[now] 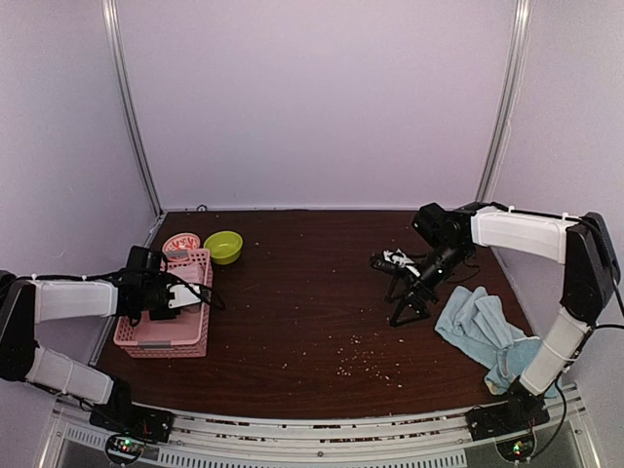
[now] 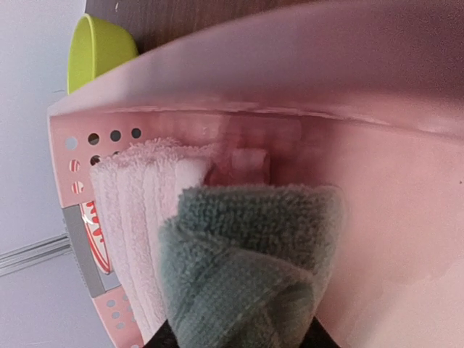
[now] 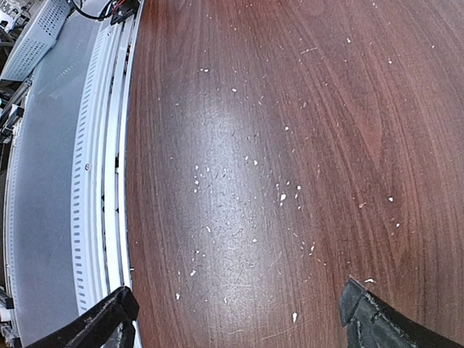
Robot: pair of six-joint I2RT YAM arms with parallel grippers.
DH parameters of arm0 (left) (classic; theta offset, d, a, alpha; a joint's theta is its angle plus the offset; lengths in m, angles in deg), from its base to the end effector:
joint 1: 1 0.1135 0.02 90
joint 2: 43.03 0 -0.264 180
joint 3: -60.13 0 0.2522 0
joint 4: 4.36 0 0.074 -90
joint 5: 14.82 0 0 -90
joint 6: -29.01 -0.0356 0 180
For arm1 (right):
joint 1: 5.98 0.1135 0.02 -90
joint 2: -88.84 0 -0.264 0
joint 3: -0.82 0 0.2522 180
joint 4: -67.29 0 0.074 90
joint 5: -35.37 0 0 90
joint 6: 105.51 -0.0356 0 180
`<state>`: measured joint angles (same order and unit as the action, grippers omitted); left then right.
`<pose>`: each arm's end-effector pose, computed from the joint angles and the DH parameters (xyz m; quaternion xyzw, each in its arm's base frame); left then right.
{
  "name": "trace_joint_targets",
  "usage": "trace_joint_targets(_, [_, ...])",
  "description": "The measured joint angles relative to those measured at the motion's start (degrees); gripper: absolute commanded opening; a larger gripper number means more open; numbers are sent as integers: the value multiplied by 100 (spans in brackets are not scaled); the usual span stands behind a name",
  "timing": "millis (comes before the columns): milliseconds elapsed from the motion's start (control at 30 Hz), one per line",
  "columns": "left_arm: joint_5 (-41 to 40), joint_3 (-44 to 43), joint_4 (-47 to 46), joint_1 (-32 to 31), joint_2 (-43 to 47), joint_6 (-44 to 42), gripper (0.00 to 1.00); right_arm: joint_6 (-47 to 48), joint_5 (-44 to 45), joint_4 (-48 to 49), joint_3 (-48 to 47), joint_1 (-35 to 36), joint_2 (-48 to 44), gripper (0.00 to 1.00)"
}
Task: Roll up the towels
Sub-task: Place the towel in the bin, then reset both arms
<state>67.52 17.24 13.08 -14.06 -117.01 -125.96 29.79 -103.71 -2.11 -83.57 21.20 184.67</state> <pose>0.2305 -0.0486 0.1551 0.5691 0.7399 0.2108 0.2903 0.2630 0.1653 0.2300 -0.5628 0.7117 0.3974 0.1369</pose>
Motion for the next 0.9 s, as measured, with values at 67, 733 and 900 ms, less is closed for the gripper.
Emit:
trace_joint_targets(67, [-35,118,-155,2,96,-101,41,26,-2,-35,0,0,55,100])
trace_joint_targets(733, [-111,136,-44,24,275,-319,98,136,-81,-170,-4,0,76,100])
trace_joint_targets(900, [-153,149,599,44,667,-393,98,160,-122,-212,-7,0,81,100])
